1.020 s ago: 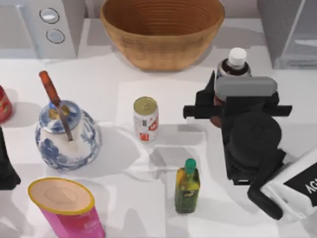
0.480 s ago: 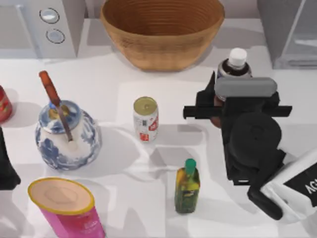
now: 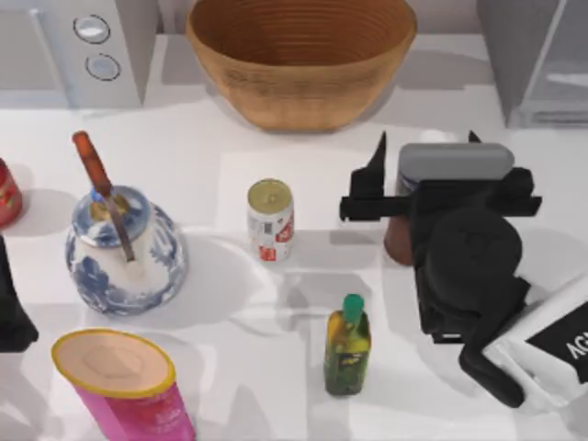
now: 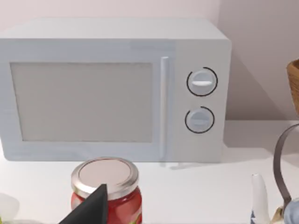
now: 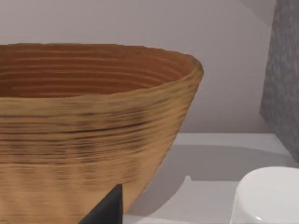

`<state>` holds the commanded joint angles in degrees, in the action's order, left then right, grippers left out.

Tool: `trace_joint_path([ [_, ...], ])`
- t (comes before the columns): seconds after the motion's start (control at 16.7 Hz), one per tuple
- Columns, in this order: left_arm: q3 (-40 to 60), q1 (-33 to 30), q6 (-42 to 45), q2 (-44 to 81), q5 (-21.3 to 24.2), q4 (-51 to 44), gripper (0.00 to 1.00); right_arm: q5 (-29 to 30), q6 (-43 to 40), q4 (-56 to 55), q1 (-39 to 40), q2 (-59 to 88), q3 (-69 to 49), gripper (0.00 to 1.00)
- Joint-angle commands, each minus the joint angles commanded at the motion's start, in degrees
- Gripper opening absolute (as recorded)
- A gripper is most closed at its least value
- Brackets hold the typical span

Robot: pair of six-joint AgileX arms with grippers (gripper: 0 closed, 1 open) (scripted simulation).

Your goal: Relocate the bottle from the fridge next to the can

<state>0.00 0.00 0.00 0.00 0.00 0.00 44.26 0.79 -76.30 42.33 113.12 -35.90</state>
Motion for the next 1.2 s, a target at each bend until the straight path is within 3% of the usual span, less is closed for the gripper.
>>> trace_joint_path([
  [0.42,0.0,0.0,0.0,0.0,0.0,0.0,1.0,0.18,0.01,-0.12,0.1,-0.13,0.17,1.0],
  [0.78,0.0,0.0,0.0,0.0,0.0,0.0,1.0,4.07,0.13,-2.22,4.07,-2.72,5.07,1.0],
  [1.2,0.0,0.0,0.0,0.0,0.0,0.0,1.0,2.01,-0.03,-0.7,2.49,-5.91,4.62,1.0],
])
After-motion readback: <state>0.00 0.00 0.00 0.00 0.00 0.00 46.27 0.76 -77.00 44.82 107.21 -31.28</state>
